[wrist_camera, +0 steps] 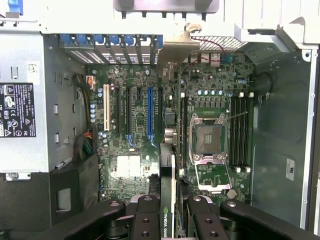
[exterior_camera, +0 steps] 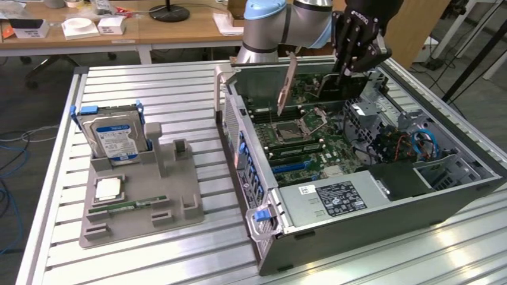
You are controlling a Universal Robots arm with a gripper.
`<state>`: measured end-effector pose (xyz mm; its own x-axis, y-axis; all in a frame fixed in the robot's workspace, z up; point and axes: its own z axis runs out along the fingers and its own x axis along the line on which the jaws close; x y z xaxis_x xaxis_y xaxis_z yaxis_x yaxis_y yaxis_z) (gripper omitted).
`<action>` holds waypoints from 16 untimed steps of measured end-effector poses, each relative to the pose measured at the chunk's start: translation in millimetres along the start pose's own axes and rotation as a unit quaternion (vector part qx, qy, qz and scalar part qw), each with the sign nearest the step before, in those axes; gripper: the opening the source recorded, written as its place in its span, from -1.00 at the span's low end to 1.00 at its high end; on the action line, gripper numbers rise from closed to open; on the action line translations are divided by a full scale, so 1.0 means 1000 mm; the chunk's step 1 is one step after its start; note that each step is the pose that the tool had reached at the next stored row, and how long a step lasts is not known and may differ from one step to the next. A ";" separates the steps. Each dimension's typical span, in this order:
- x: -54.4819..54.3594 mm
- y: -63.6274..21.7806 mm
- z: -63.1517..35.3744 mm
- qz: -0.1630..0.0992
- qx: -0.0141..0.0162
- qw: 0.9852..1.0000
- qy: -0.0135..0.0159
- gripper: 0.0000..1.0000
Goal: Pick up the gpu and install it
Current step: 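Insert the gpu into the slot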
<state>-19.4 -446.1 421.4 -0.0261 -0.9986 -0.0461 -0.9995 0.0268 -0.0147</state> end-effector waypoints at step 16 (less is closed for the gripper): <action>0.000 0.0001 0.0043 0.000 0.000 1.000 0.000 -0.49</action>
<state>-19.4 -446.1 417.1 -0.0261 -0.9986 -0.0463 -0.9995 0.0268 -0.0149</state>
